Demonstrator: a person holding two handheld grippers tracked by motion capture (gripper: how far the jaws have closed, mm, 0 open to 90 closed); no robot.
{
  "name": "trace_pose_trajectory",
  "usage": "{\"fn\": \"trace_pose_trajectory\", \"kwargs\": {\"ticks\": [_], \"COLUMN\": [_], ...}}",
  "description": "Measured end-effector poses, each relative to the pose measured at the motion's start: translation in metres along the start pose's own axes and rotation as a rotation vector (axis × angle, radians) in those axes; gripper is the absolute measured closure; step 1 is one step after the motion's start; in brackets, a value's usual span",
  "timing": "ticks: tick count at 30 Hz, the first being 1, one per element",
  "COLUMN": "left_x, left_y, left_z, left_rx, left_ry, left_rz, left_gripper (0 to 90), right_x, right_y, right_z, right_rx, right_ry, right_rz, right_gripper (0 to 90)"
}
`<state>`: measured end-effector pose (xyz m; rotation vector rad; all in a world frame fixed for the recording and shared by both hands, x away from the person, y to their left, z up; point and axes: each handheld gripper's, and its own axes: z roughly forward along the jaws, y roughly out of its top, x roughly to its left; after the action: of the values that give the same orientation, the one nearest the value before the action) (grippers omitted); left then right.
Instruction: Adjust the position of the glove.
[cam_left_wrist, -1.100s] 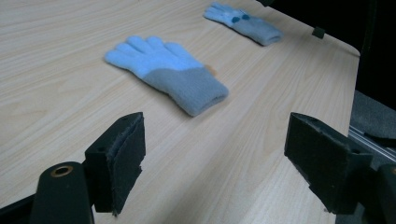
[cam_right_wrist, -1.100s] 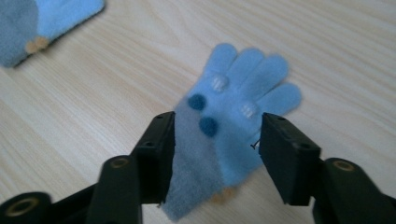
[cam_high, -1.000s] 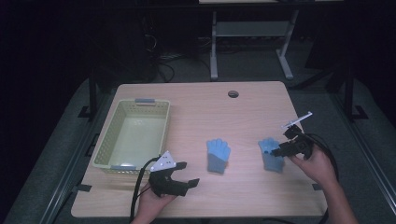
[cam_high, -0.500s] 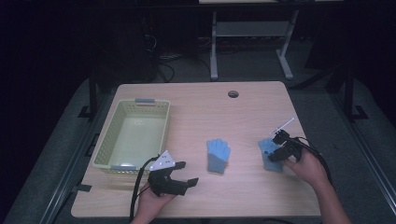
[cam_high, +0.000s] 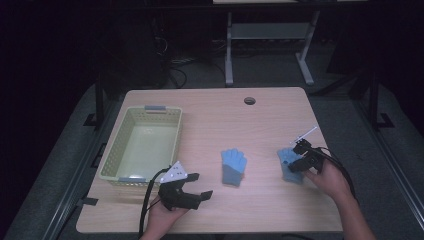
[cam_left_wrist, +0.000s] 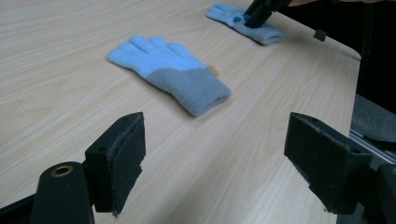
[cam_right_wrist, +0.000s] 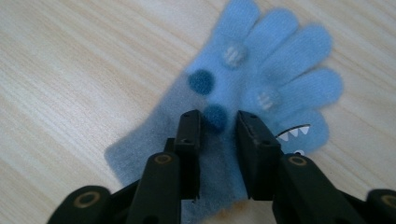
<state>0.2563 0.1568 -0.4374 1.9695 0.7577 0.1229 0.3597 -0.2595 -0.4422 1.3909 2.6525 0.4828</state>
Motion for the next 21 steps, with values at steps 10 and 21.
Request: {"fn": "trace_pose_trajectory", "kwargs": {"ticks": [10, 21], "left_x": [0.001, 0.001], "left_y": [0.000, 0.000], "left_z": [-0.002, -0.005], "left_rx": [-0.002, -0.014], "left_ry": [0.006, 0.012], "left_rz": [0.005, -0.001], "left_gripper": [20.3, 20.4], "right_x": [-0.005, 0.002], "right_y": [-0.003, -0.006], "right_z": [-0.001, -0.012], "right_rx": [-0.024, -0.057], "right_ry": [0.043, 0.031], "right_rz": [0.061, 0.054], "right_gripper": [82.4, 83.3]}}
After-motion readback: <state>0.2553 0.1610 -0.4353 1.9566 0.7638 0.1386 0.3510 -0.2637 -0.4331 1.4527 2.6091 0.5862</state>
